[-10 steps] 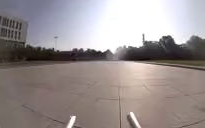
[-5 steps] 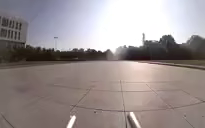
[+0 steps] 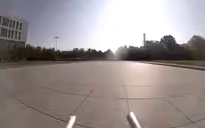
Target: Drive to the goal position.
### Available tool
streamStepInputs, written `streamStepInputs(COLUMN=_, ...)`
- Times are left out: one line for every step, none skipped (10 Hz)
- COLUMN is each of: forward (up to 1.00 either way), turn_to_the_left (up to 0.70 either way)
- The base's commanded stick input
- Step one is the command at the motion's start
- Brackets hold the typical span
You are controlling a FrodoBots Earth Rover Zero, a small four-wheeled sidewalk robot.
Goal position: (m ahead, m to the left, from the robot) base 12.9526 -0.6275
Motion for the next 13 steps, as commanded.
streamStepInputs(forward=0.7, turn_to_the_left=0.0)
streamStepInputs(forward=0.7, turn_to_the_left=0.0)
streamStepInputs(forward=0.7, turn_to_the_left=-0.09)
streamStepInputs(forward=0.7, turn_to_the_left=-0.21)
streamStepInputs(forward=0.7, turn_to_the_left=-0.35)
streamStepInputs(forward=0.7, turn_to_the_left=-0.35)
streamStepInputs(forward=0.7, turn_to_the_left=-0.29)
streamStepInputs(forward=0.7, turn_to_the_left=0.0)
streamStepInputs(forward=0.7, turn_to_the_left=0.0)
streamStepInputs(forward=0.7, turn_to_the_left=0.0)
streamStepInputs(forward=0.7, turn_to_the_left=0.0)
streamStepInputs(forward=0.7, turn_to_the_left=0.0)
streamStepInputs(forward=0.7, turn_to_the_left=0.0)
